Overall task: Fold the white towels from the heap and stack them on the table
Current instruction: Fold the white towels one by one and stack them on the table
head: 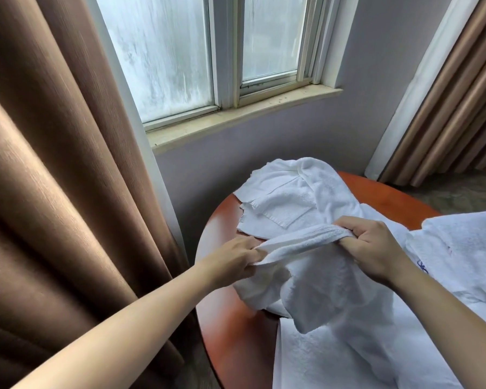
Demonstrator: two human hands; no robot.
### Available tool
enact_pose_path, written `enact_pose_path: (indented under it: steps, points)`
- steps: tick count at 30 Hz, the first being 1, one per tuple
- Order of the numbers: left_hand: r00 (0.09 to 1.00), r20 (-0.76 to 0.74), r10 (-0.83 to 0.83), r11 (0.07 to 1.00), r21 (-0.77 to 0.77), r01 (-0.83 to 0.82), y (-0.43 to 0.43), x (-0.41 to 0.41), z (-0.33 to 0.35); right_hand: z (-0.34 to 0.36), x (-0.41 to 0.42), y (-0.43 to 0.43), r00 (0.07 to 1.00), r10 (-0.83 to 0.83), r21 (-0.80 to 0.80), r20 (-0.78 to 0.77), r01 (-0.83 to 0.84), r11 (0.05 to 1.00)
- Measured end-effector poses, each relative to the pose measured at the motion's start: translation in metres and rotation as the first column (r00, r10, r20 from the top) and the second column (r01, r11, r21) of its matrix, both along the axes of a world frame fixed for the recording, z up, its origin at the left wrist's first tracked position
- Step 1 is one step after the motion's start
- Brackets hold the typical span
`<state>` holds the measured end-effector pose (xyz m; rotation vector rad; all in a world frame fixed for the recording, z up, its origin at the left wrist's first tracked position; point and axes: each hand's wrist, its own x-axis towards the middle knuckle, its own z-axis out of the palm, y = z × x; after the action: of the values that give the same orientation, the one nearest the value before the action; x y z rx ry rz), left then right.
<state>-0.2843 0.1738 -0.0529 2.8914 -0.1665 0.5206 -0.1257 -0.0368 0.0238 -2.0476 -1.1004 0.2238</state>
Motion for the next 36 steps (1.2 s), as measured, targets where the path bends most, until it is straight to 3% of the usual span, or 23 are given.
enact_pose_path:
  steps: [4, 8, 11, 13, 15, 18, 20, 22, 24, 29, 32, 36]
  points:
    - [0.993, -0.010, 0.118, 0.988, 0.100, -0.116, 0.008, -0.002, 0.011, -0.004, -0.002, -0.003, 1.000, 0.000, -0.060, -0.004, 0.000, 0.998]
    - [0.985, 0.073, 0.158, 0.971, 0.171, -0.169, 0.016, -0.005, 0.025, -0.009, 0.002, -0.008, 0.998, -0.062, -0.055, 0.023, 0.063, 0.997]
    - [0.982, 0.126, 0.141, 0.982, 0.107, -0.155, 0.016, -0.008, 0.033, -0.017, 0.006, -0.007, 0.983, -0.178, -0.079, 0.045, 0.182, 0.980]
    - [0.981, 0.141, 0.130, 0.989, 0.048, -0.138, 0.007, -0.007, 0.041, -0.022, 0.004, -0.005, 0.959, -0.260, -0.210, 0.110, 0.278, 0.937]
    - [0.980, 0.173, 0.099, 0.994, 0.038, -0.107, -0.003, -0.004, 0.047, -0.028, -0.004, -0.003, 0.968, -0.177, -0.418, 0.179, 0.237, 0.877]
    - [0.980, 0.193, 0.050, 0.997, 0.040, -0.059, -0.019, 0.002, 0.056, -0.032, -0.033, 0.011, 0.970, 0.099, -0.509, 0.224, 0.030, 0.860]
    - [0.979, 0.200, 0.044, 0.999, 0.009, -0.046, -0.029, 0.004, 0.060, -0.034, -0.058, 0.026, 0.945, 0.184, -0.421, 0.271, -0.056, 0.905]
    - [0.981, 0.190, 0.040, 0.999, -0.020, -0.037, -0.036, 0.003, 0.062, -0.039, -0.070, 0.037, 0.939, 0.107, -0.078, 0.327, -0.086, 0.993]
    - [0.983, 0.183, 0.022, 1.000, -0.012, -0.020, -0.033, 0.001, 0.065, -0.035, -0.070, 0.038, 0.956, -0.009, 0.146, 0.292, -0.036, 0.989]
    - [1.000, -0.011, 0.016, 0.985, 0.171, -0.014, -0.020, -0.008, 0.062, -0.023, -0.056, 0.030, 0.975, 0.028, 0.048, 0.223, -0.040, 0.998]
    - [0.972, -0.174, 0.161, 0.964, 0.238, -0.117, -0.025, -0.011, 0.064, -0.017, -0.057, 0.031, 0.980, 0.036, 0.040, 0.198, -0.045, 0.998]
    - [0.960, -0.155, 0.234, 0.960, 0.196, -0.202, -0.019, -0.013, 0.066, -0.013, -0.055, 0.029, 0.988, 0.029, 0.000, 0.153, -0.029, 1.000]
